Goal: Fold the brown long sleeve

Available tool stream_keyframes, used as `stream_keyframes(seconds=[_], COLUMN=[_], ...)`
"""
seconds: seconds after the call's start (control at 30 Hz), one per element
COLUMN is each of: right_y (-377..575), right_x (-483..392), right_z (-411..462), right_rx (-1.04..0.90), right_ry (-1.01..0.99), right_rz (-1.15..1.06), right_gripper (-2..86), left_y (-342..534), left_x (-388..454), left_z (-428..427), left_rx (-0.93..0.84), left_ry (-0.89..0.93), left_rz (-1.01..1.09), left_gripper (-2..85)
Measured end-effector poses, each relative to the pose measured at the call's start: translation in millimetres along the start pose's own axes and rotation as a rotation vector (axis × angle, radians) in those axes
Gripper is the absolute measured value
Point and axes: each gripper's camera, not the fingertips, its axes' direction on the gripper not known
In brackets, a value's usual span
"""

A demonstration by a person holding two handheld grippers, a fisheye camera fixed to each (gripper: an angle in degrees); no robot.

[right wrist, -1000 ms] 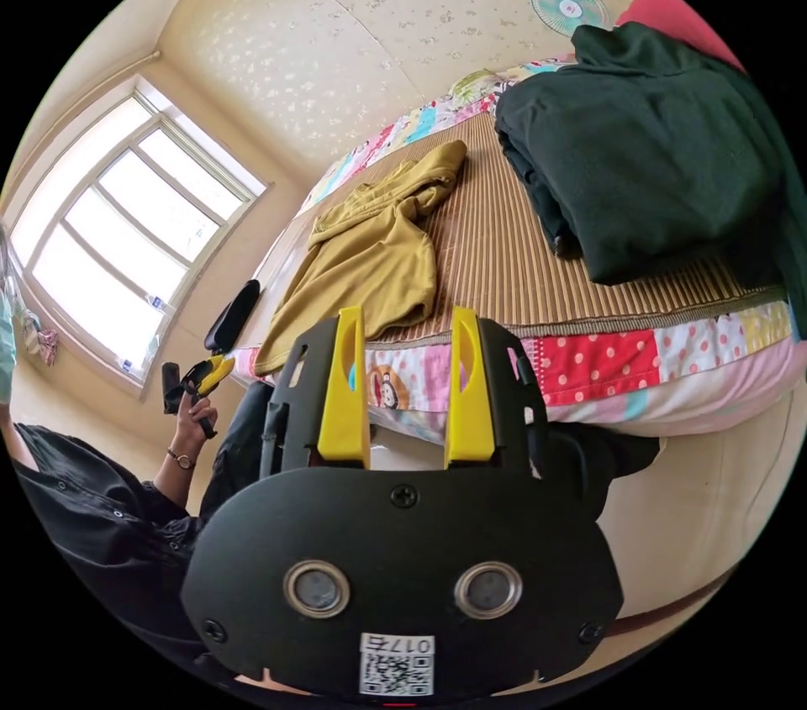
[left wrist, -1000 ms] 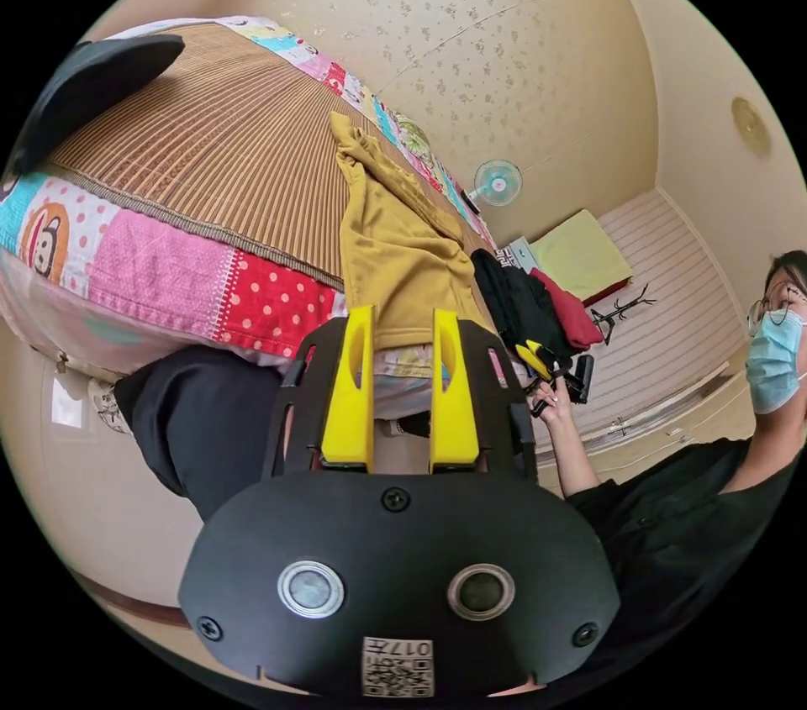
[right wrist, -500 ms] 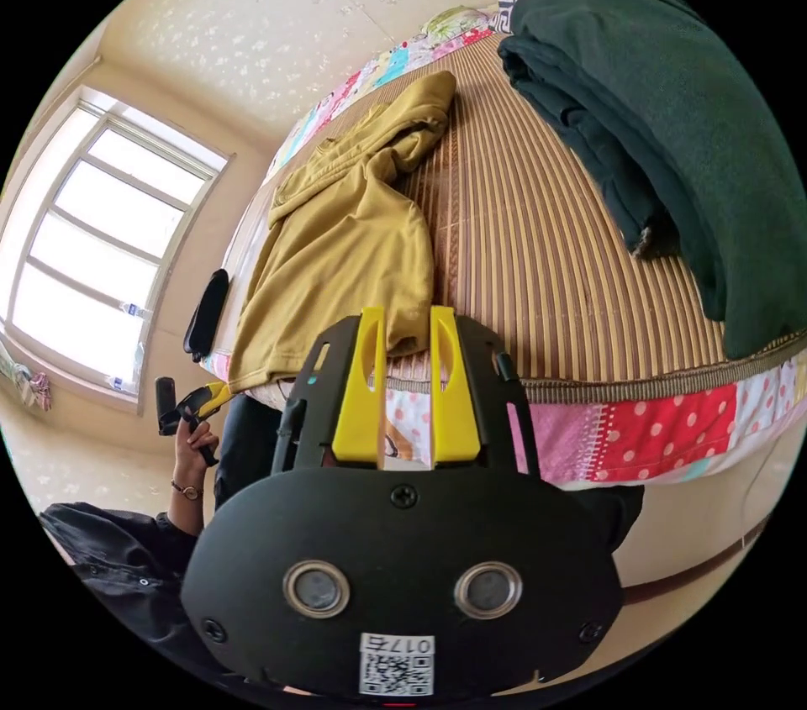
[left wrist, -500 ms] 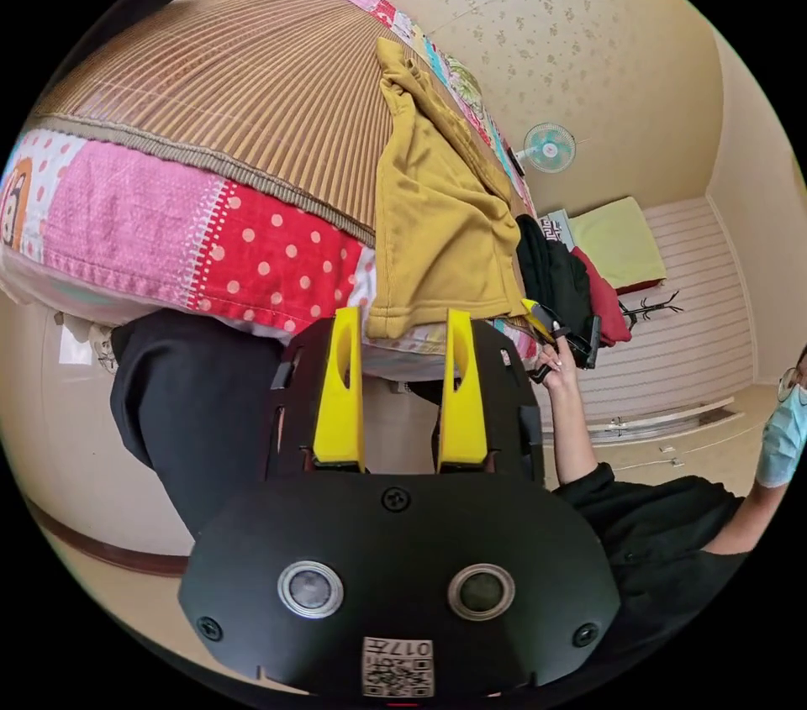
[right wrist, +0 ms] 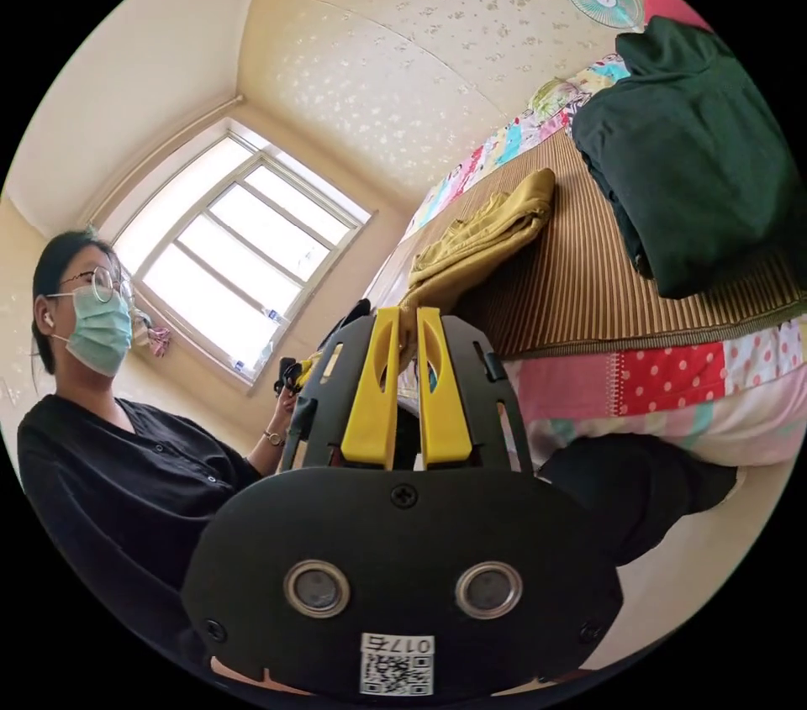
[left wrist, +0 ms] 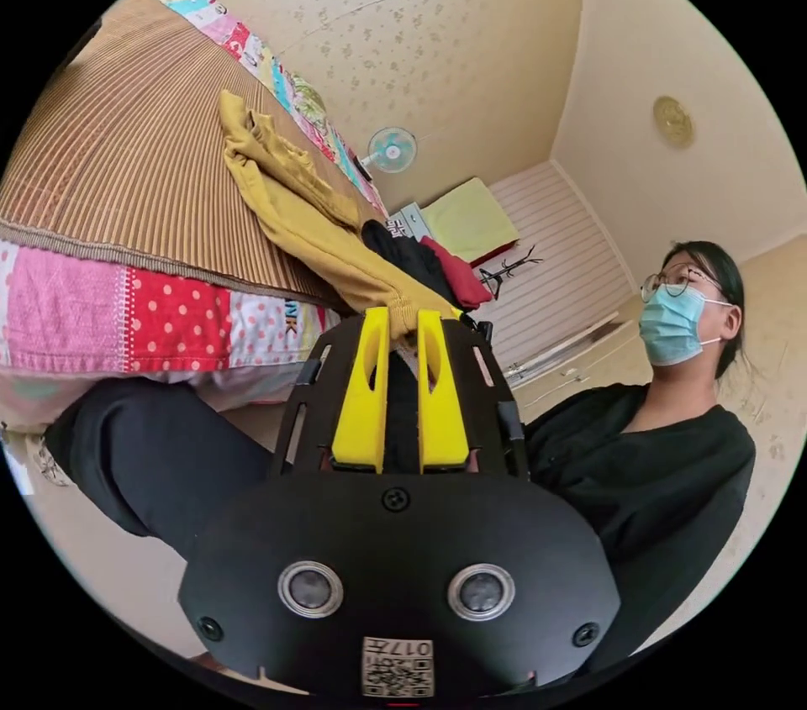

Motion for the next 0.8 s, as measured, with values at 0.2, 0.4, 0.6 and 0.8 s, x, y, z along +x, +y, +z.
stream_keyframes(seconds=[0.2,0.4,0.6,0.8], right_y=[22.7,14.1,-30.8,-129.7], right_x=[-49.6,-51.7,-23.8,-21.3], right_z=[-44.7,-46.5,43.7,98.1], right_rx=[0.119,0.208,-0.041,0.058], right_ry=[-0.2,-0.167,0.315,0.366], right_rz=[-0.162,-0.168,0.034,-0.025], right_gripper=[2.4,2.5,3.0,4.1], left_y=[15.3,8.8,-9.4,-107.4], left_x=[34.8,1.4,-41.0,-41.1], left_z=[-29.6,-42.3,-15.0,-0.3], left_rx=[0.104,0.235,0.272,0.312], left_ry=[0.376,0.4,0.105,-0.048], left_rz=[0.206,0.066,-0.155,-0.108], left_gripper=[5.8,5.6,5.4,5.7])
